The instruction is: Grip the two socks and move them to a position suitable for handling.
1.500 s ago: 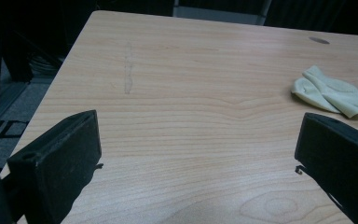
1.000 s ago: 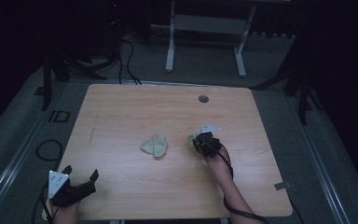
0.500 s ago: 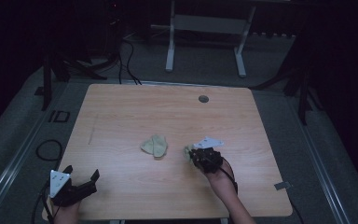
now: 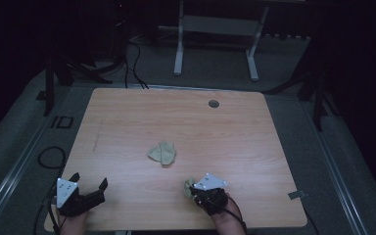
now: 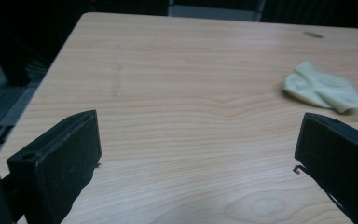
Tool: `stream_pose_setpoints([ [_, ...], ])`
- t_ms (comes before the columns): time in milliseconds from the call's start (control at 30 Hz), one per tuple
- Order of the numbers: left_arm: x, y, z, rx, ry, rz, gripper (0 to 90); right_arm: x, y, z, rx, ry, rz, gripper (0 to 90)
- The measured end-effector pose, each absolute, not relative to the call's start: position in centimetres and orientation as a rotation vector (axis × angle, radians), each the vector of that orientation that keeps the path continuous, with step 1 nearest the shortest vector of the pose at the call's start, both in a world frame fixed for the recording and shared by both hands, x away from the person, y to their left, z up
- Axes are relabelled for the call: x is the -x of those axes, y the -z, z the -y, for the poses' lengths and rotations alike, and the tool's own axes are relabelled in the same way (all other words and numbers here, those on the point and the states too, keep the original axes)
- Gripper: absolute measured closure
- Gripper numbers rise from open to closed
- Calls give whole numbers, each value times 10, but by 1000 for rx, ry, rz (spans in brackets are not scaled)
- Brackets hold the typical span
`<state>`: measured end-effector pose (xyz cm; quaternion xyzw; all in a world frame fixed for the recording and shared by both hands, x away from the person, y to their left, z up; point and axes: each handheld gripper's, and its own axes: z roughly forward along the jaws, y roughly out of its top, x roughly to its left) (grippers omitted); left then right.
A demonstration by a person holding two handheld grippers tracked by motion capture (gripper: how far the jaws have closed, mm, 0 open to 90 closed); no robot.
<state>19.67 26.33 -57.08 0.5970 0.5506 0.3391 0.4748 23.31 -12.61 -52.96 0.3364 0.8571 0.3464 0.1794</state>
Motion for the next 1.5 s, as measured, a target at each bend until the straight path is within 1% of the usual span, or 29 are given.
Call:
stream_pose_setpoints([
  [67, -196, 570, -259, -1476, -828, -1340, 5, -233, 537, 121, -961, -972, -2442, 824],
  [267, -194, 569, -246, -1510, -760, -1276, 5, -231, 558, 107, -962, -945, -2481, 808],
  [333, -194, 569, -240, -1534, -742, -1266, 5, -230, 560, 105, -974, -958, -2461, 800],
  [367, -194, 569, -238, -1537, -736, -1261, 5, -230, 560, 104, -972, -952, -2456, 793],
  [467, -194, 567, -227, -1557, -710, -1254, 5, -230, 561, 101, -974, -960, -2452, 730],
  [500, -194, 567, -225, -1562, -692, -1249, 5, -230, 558, 100, -983, -983, -2470, 695],
  [567, -193, 566, -218, -1582, -648, -1241, 5, -229, 551, 101, -950, -1021, -2469, 672],
  [633, -193, 561, -207, -1662, -553, -1261, 5, -228, 540, 104, -880, -1047, -2477, 608],
  [667, -193, 558, -200, -1695, -517, -1248, 5, -228, 533, 106, -839, -1047, -2484, 591],
  [733, -192, 553, -184, -1757, -479, -1200, 5, -230, 521, 111, -800, -1068, -2478, 543],
  [800, -191, 550, -168, -1807, -410, -1111, 6, -233, 512, 117, -774, -1074, -2468, 535],
  [833, -191, 549, -160, -1824, -392, -1078, 15, -235, 509, 120, -764, -1075, -2466, 546],
  [900, -193, 548, -147, -1826, -347, -1038, 123, -241, 504, 125, -785, -1087, -2494, 546],
  [933, -196, 548, -141, -1835, -313, -1022, 150, -243, 503, 127, -778, -1105, -2500, 554],
  [967, -199, 548, -136, -1850, -286, -1012, 152, -244, 503, 128, -759, -1092, -2507, 553],
  [1000, -201, 549, -133, -1862, -266, -1001, 188, -247, 504, 129, -738, -1072, -2517, 561],
  [1033, -204, 549, -129, -1872, -259, -1000, 265, -250, 505, 130, -722, -1083, -2542, 576],
  [1067, -204, 549, -129, -1872, -259, -1000, 302, -250, 505, 130, -722, -1083, -2542, 576],
  [1100, -211, 552, -124, -1895, -208, -992, 302, -253, 506, 131, -714, -1098, -2561, 576],
  [1133, -214, 554, -122, -1900, -196, -1002, 365, -262, 510, 132, -706, -1082, -2621, 593],
  [1233, -222, 559, -117, -1916, -145, -1014, 407, -270, 517, 131, -709, -1074, -2676, 602],
  [1267, -224, 562, -115, -1925, -128, -1014, 417, -271, 520, 129, -687, -1064, -2679, 625],
  [1400, -232, 570, -106, -1996, -102, -1014, 472, -277, 534, 122, -690, -1002, -2732, 647],
  [1433, -233, 572, -104, -2031, -107, -995, 524, -278, 537, 120, -688, -995, -2748, 649],
  [1467, -234, 573, -102, -2047, -112, -982, 535, -278, 540, 119, -697, -988, -2759, 671],
  [1500, -235, 573, -101, -2042, -104, -995, 573, -279, 542, 119, -695, -981, -2774, 676],
])
